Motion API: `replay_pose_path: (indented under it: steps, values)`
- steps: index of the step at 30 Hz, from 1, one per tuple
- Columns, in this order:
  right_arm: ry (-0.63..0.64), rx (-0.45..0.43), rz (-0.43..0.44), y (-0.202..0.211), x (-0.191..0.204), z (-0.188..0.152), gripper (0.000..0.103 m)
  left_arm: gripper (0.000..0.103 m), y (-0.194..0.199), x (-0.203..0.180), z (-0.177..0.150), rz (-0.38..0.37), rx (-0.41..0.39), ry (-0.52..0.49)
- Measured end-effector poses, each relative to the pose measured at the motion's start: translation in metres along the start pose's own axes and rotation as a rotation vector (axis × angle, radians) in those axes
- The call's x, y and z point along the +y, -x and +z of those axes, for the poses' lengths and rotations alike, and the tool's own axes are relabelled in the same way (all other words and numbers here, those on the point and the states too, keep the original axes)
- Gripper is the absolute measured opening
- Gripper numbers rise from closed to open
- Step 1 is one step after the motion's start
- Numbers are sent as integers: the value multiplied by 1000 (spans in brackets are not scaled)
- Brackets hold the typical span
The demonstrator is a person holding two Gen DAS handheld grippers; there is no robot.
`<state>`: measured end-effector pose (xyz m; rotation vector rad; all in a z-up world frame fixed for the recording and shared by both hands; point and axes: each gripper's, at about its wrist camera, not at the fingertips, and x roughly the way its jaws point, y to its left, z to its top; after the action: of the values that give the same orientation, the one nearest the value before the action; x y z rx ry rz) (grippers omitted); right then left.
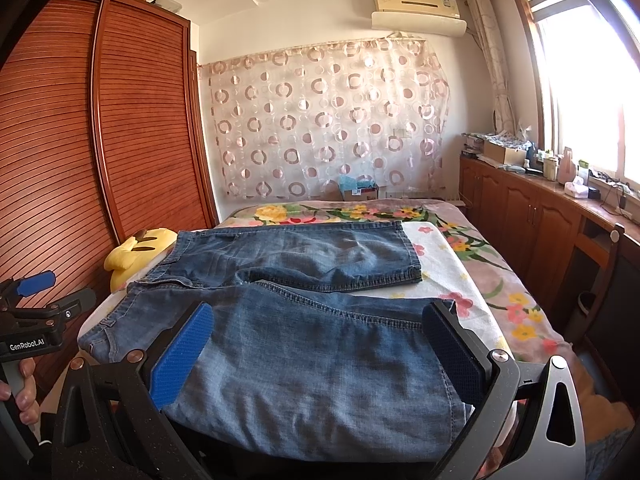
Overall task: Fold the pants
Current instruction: 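Lower both tools toward the jeans hems and waistband edge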
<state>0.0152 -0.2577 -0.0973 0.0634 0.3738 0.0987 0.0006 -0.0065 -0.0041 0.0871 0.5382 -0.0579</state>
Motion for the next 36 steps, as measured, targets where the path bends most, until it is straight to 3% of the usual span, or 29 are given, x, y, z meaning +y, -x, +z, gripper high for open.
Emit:
replay_pose_path:
  steps: [6,21,36]
  values:
    - [0,21,12,-7,-8,0,103,103,-28,3,-7,-54,77,-39]
    - [55,102,9,-46,-25,3,103,103,-88,25,-13,-37,157,-97]
    - [73,246,-15,-49,-71,11,85,103,-121,96,-4,-52,187,-74]
